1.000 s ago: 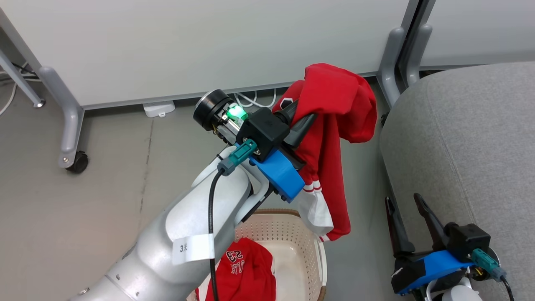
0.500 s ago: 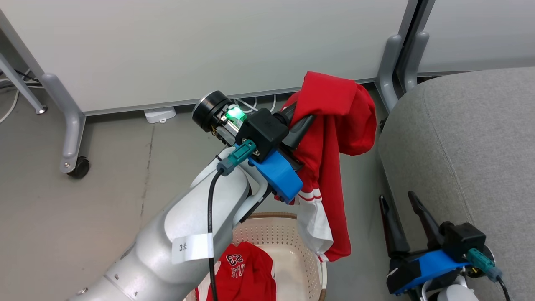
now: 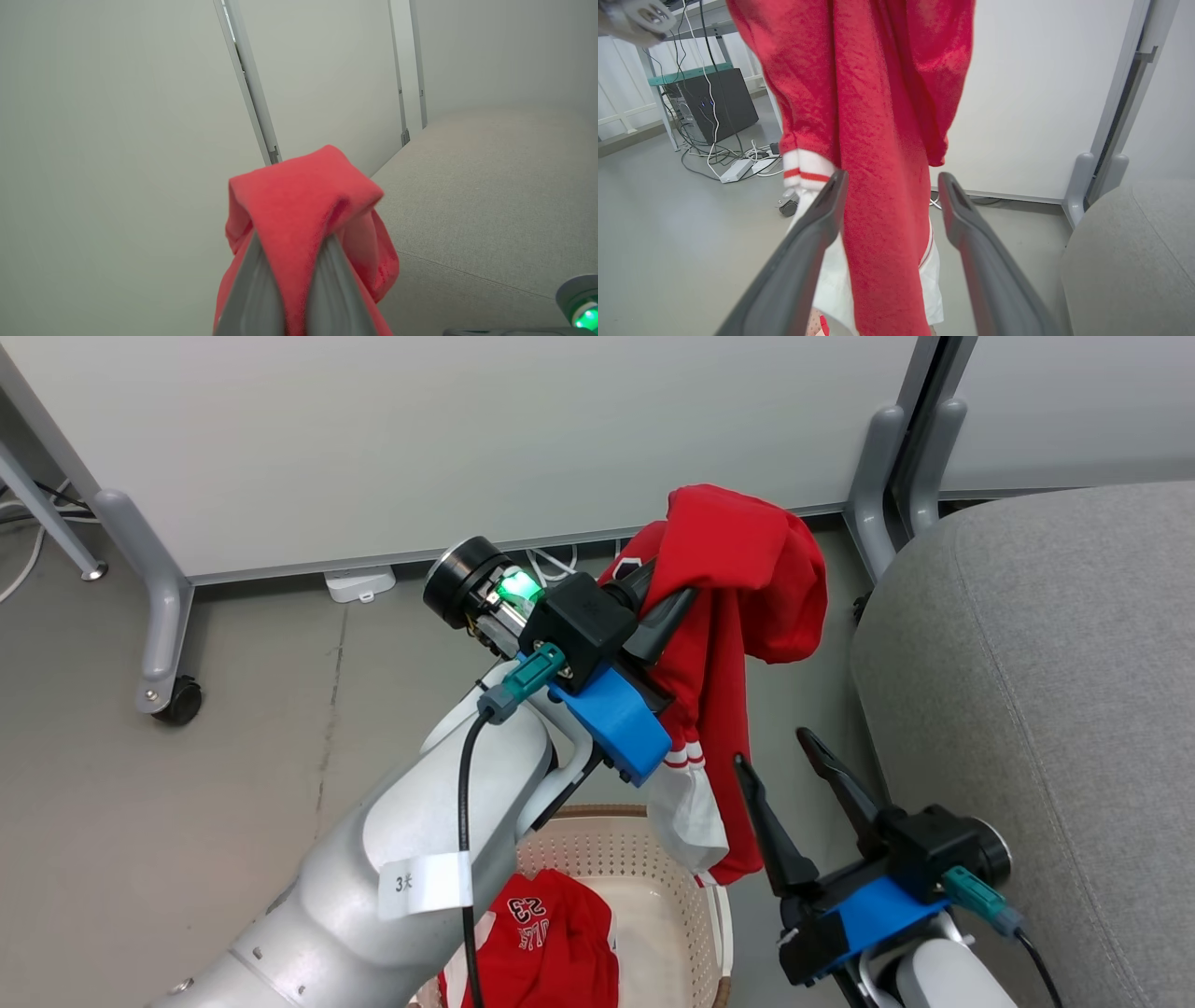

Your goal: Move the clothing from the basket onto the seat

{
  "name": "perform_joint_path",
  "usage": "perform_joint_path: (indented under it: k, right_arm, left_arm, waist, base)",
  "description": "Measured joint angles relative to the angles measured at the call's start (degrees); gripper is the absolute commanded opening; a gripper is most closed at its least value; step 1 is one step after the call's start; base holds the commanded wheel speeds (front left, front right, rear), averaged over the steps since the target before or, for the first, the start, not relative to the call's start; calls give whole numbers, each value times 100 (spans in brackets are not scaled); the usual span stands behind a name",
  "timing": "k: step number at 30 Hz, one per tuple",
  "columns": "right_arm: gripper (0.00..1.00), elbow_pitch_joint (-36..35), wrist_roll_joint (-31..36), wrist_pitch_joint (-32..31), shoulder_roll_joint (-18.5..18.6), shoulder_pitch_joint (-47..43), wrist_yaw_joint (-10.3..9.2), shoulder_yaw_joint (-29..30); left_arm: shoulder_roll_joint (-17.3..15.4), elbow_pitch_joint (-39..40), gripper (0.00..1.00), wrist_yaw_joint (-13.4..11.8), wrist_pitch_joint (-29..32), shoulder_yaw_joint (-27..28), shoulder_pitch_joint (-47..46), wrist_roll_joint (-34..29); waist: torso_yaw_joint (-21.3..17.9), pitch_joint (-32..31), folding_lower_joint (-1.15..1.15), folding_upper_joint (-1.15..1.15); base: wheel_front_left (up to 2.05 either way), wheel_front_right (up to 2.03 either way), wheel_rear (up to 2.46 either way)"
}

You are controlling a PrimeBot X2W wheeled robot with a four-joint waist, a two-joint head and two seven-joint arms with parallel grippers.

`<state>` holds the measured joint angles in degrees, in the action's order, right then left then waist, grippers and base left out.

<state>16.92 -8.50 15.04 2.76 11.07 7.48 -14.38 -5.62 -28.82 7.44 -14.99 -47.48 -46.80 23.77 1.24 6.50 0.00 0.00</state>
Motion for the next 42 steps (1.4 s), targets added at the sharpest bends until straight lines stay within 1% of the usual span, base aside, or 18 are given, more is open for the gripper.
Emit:
perform_joint_path:
  k: [8, 16, 19, 25, 35, 36, 37, 38, 42]
  right_arm:
    - [100, 65, 79, 0, 0, 435, 0, -495]
    - [100, 380, 26, 0, 0, 937, 0, -913]
    - [100, 456, -8, 0, 0, 1021, 0, -923]
    - [100, 472, 24, 0, -1, 1244, 0, -711]
    - [100, 904, -9, 0, 1, 1590, 0, -643]
    - [89, 968, -8, 1, 1, 1623, 0, -653]
    - [11, 1048, -36, 1, 1, 1646, 0, -659]
    - [0, 1101, -56, 1, 1, 1661, 0, -665]
    - [0, 1224, -119, 1, 1, 1718, 0, -670]
  left_arm:
    - [21, -10, 0, 0, 0, -9, -1, -15]
    - [92, -9, 0, 0, 0, -132, -40, -14]
    - [108, -7, 0, 0, 0, -155, -67, -8]
    - [132, 0, 0, 0, 0, -169, -94, -7]
    - [198, 14, 0, 0, 0, -242, -98, -5]
    - [202, 14, 0, 1, 0, -252, -106, -3]
    - [208, 14, 0, 1, 0, -259, -116, 1]
    - [212, 14, 0, 1, 0, -261, -121, 3]
    - [219, 7, 0, 1, 0, -268, -121, 19]
  waist:
    - [49, 47, 0, 0]
    - [125, 90, 1, 0]
    - [160, 100, 1, 0]
    - [200, 122, 0, 1]
    - [226, 130, 1, 0]
    - [229, 132, 1, 0]
    - [233, 131, 0, 0]
    - [236, 131, 1, 0]
    - [238, 127, 1, 0]
  base:
    - [0, 0, 0]
    - [0, 0, 0]
    - [0, 0, 0]
    - [0, 0, 0]
    - [0, 0, 0]
    - [0, 0, 0]
    - [0, 0, 0]
    - [0, 0, 0]
    - [0, 0, 0]
